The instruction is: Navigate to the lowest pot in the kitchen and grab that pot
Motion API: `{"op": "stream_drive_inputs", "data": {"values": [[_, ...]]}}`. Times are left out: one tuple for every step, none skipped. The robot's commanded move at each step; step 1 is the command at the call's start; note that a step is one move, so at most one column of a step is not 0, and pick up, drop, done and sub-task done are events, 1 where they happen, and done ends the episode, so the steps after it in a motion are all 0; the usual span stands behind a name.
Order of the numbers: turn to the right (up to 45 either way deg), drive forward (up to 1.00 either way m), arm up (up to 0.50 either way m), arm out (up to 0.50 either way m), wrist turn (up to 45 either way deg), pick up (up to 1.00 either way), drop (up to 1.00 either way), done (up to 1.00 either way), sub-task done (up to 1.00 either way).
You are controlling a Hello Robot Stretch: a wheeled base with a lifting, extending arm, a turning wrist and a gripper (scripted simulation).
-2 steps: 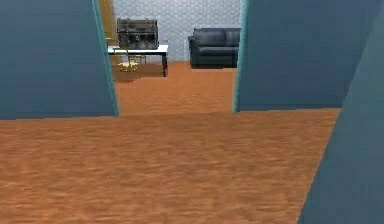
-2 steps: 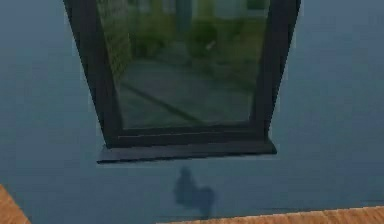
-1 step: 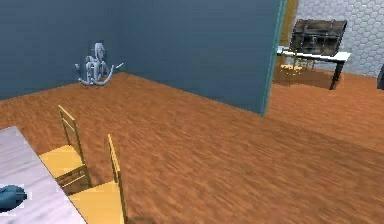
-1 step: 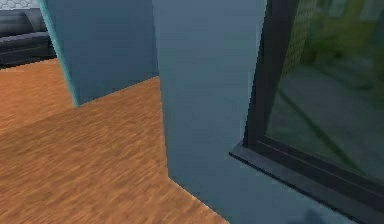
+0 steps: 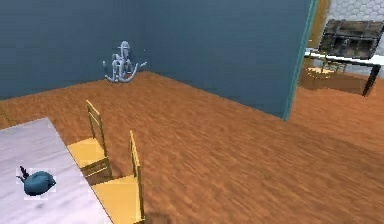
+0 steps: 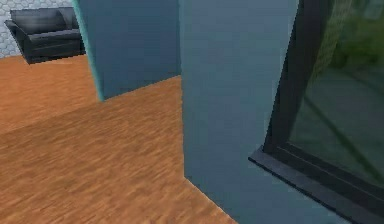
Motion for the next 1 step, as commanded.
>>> {"op": "stream_drive_inputs", "data": {"values": [[0.0,1.00,0.00,0.00,0.0,0.00,0.00,0.00,0.00]]}}
